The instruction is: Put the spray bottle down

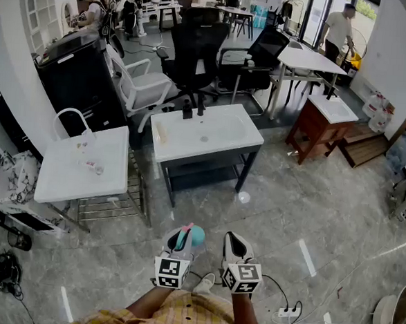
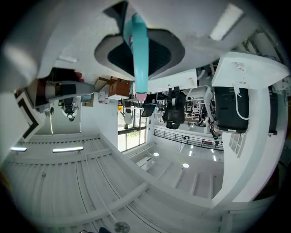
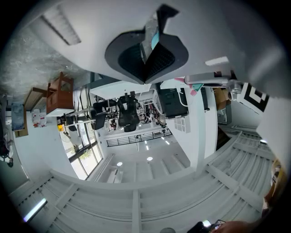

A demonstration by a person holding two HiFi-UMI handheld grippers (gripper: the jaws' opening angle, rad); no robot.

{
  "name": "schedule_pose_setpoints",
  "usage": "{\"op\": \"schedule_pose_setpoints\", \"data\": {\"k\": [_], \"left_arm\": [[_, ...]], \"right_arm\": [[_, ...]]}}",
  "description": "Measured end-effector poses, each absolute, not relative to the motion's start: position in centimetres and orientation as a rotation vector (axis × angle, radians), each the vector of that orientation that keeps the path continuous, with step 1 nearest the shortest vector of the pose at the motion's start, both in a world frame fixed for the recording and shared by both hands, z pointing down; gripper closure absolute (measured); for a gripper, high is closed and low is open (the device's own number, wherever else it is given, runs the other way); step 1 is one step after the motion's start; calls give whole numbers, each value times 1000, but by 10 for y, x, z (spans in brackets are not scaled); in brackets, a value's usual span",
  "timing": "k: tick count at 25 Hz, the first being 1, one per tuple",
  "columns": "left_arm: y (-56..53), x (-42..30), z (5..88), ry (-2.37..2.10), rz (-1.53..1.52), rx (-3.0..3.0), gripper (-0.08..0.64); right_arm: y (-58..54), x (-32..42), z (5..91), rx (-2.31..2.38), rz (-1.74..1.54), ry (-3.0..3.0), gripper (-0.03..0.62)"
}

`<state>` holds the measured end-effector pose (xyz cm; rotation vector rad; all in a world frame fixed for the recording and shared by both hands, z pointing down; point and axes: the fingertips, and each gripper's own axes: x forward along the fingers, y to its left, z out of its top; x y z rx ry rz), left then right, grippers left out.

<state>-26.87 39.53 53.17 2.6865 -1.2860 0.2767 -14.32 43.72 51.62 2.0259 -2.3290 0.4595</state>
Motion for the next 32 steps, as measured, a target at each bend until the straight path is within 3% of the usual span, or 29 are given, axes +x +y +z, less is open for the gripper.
{"op": "schedule_pose_setpoints", "data": {"k": [32], "left_arm": [[324, -180, 542, -1319, 336, 2725, 500]], "right_arm": [[353, -58, 527, 2040, 484, -2436, 594]]}}
